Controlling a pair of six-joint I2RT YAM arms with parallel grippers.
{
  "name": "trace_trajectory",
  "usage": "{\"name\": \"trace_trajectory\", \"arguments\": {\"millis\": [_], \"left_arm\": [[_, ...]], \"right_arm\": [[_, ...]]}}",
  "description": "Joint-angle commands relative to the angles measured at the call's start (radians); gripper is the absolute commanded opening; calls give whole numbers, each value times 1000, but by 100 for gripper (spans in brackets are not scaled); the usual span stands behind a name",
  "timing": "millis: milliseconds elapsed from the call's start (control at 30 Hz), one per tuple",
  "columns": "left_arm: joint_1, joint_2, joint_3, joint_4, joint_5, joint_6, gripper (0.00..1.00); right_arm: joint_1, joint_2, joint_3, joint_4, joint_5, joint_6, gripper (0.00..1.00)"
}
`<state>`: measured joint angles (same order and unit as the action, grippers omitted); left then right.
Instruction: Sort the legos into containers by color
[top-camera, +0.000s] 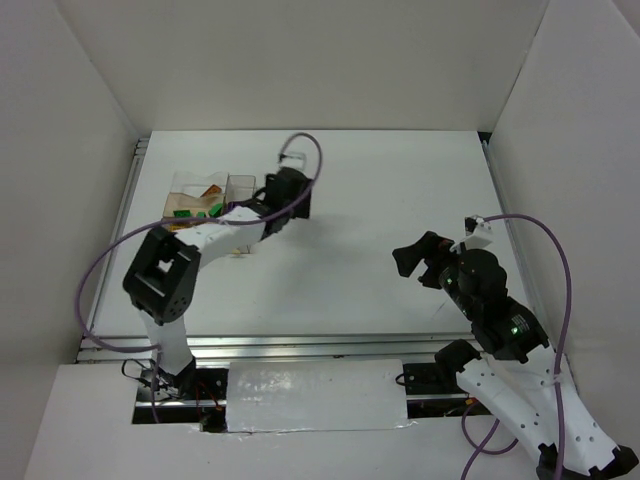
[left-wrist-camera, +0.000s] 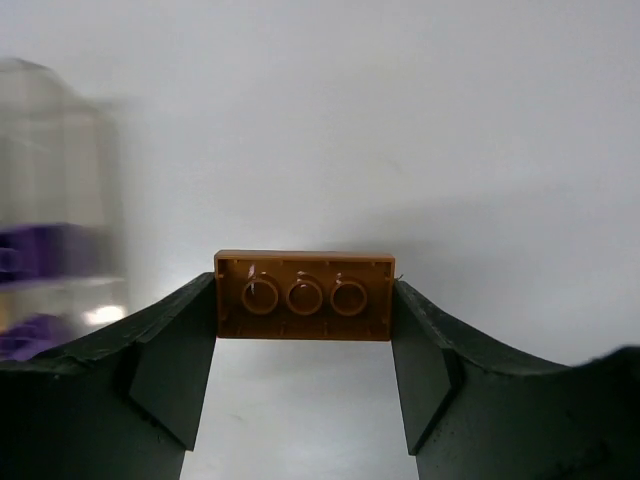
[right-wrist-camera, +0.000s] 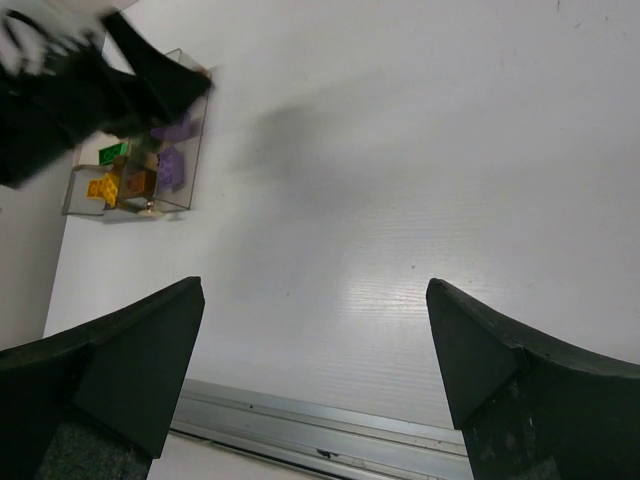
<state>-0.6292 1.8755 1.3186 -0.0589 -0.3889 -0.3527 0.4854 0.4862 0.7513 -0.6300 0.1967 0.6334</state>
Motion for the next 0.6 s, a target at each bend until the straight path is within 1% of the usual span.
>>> {"name": "trace_trajectory", "arguments": {"millis": [0, 33, 67, 100, 167, 233, 267, 333, 367, 433, 467, 500, 567], "left_arm": [[132, -125, -51, 243, -159, -55, 0], [157, -116, -45, 267, -210, -80, 0], [201, -107, -32, 271, -225, -84, 0], [221, -81, -6, 275, -234, -81, 0], [279, -52, 14, 324, -232, -42, 0], [313, -4, 24, 363, -235, 20, 0], [356, 7, 22, 401, -197, 41, 0], [400, 28, 2, 451, -119, 119, 0], [443, 31, -1, 473, -50, 135, 0], [514, 36, -1, 476, 54, 164, 0], [534, 37, 1, 473, 91, 169, 0], [551, 37, 2, 470, 160, 184, 0], [592, 33, -8, 467, 203, 193, 0]], "right_arm": [[2, 8, -18, 64, -23, -17, 100], [1, 11, -18, 75, -37, -17, 100], [1, 14, -20, 81, -40, -17, 100], [1, 15, -23, 84, -45, -17, 100], [1, 15, -30, 96, -57, -15, 100], [1, 17, -33, 107, -66, -14, 100], [1, 15, -36, 111, -83, -12, 100], [1, 14, -46, 119, -103, -12, 100], [1, 12, -53, 122, -114, -9, 100], [1, 5, -66, 134, -126, -9, 100], [1, 6, -72, 136, -132, -12, 100], [1, 12, -72, 138, -143, -15, 100], [1, 20, -66, 135, -146, -26, 100]]}}
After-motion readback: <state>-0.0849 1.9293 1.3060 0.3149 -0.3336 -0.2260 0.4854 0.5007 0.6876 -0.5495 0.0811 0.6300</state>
